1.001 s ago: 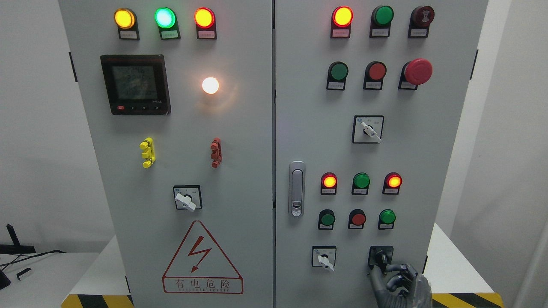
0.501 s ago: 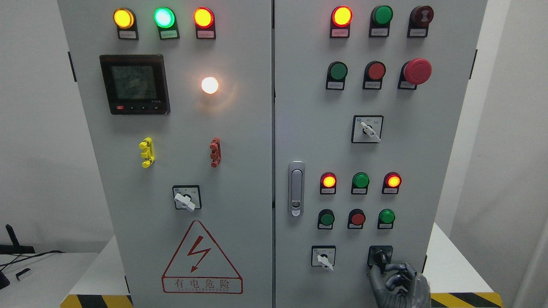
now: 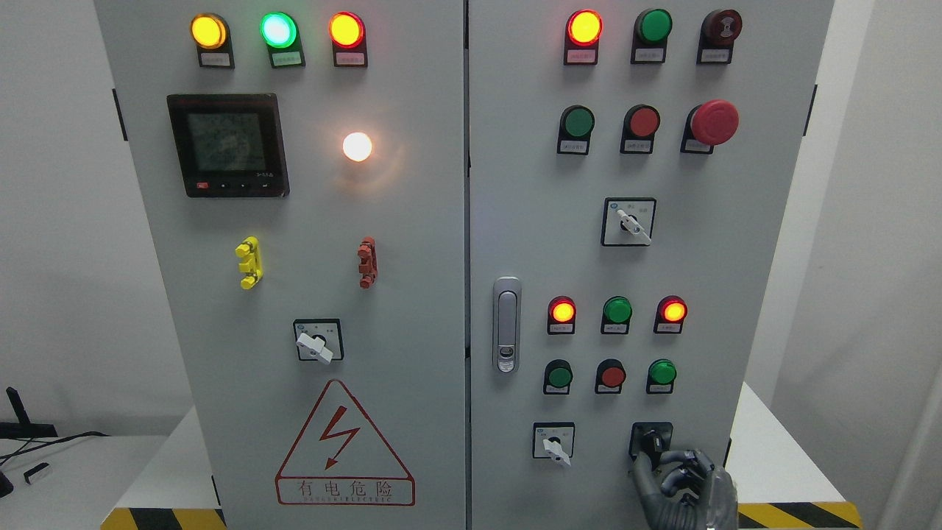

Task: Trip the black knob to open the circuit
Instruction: 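Rotate the black knob with the right hand to switch it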

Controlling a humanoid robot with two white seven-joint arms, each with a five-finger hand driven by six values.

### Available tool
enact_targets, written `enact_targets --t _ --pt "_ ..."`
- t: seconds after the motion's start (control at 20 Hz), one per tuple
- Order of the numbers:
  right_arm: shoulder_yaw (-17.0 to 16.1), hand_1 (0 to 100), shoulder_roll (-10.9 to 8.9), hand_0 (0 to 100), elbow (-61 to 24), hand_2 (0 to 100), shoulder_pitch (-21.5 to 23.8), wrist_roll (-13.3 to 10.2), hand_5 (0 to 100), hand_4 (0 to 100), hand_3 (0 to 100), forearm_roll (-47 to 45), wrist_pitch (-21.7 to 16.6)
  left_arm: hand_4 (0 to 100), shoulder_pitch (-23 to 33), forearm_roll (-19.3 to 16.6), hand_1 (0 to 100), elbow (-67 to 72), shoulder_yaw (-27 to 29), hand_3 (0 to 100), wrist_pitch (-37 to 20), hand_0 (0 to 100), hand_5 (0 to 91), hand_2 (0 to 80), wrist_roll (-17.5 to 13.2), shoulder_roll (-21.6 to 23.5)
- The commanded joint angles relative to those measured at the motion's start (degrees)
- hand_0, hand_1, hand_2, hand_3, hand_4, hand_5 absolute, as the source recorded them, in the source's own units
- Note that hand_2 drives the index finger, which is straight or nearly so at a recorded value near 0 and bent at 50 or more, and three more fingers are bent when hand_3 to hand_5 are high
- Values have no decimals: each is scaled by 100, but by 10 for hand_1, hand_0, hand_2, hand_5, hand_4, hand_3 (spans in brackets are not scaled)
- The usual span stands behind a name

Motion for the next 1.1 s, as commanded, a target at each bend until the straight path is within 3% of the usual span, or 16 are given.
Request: enact_targets --t 0.0,0.25,1.05 --pt "37 819 0 384 7 602 -7 10 976 886 909 -36 4 0 0 -176 389 -2 0 0 2 120 0 0 -5 3" --pt "55 822 0 384 16 607 -7 106 976 885 909 -45 4 0 0 -176 389 -2 0 0 2 120 0 0 -5 3" --pt "98 823 0 380 16 614 -16 115 977 889 916 -282 -5 0 0 -176 389 6 0 0 2 120 0 0 -5 3"
